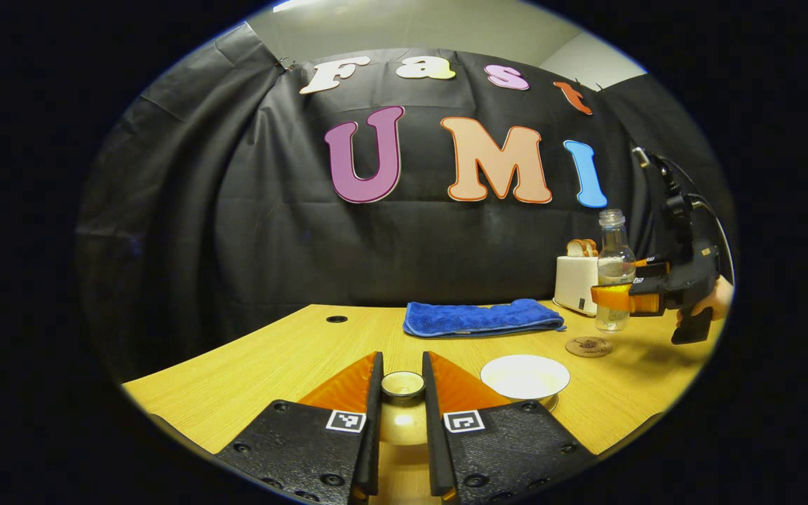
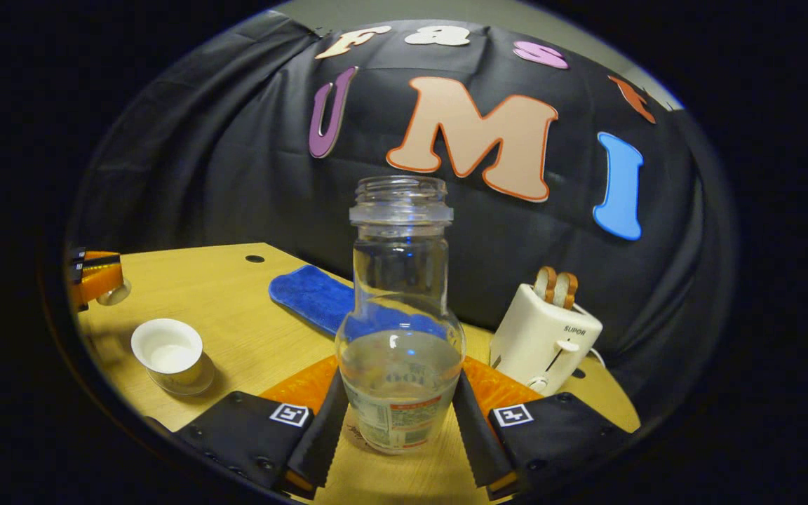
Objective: Open the teacup lid with one hand, grasp the water bottle and pour water into the teacup with the other hand; after pouring, place the water bottle on the coaster and then close the teacup lid.
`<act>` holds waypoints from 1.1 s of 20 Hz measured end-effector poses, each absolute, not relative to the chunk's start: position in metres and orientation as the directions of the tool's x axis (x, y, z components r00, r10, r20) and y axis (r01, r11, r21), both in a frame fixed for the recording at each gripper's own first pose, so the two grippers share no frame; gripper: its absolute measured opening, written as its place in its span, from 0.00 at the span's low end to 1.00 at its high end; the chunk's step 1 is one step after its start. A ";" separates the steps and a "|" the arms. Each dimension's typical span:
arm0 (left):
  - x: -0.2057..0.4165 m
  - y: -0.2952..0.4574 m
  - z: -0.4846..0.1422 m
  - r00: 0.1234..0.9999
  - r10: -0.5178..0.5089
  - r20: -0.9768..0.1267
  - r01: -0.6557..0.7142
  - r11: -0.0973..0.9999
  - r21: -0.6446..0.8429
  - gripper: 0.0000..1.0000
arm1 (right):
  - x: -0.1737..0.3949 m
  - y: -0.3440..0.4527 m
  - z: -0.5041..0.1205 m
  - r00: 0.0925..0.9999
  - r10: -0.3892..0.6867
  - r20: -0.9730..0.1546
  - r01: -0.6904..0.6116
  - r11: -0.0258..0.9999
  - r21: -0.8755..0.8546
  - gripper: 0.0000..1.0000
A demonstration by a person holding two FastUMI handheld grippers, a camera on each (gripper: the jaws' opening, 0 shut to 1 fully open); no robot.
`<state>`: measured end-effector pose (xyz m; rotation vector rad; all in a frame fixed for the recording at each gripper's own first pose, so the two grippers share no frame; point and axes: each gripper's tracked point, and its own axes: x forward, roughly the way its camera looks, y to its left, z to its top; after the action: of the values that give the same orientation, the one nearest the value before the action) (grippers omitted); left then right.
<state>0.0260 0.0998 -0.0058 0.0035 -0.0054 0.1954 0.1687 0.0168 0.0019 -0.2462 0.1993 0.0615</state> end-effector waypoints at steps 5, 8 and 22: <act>0.026 0.100 -0.006 0.981 0.194 0.006 -0.194 0.981 0.004 0.25 | 0.182 0.008 -0.018 0.970 0.070 -0.232 -0.098 0.989 -0.115 0.77; 0.025 0.100 -0.006 0.981 0.194 0.006 -0.194 0.981 0.004 0.26 | 0.191 0.009 -0.025 0.970 0.079 -0.230 -0.097 0.993 -0.068 0.81; 0.026 0.099 -0.005 0.981 0.192 0.005 -0.192 0.981 0.003 0.26 | 0.195 0.007 -0.047 0.956 0.081 -0.281 -0.092 0.995 -0.026 0.86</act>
<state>0.0255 0.0994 -0.0053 0.0039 -0.0049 0.1936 0.1952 0.0072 -0.0466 -0.0386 0.2837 0.0882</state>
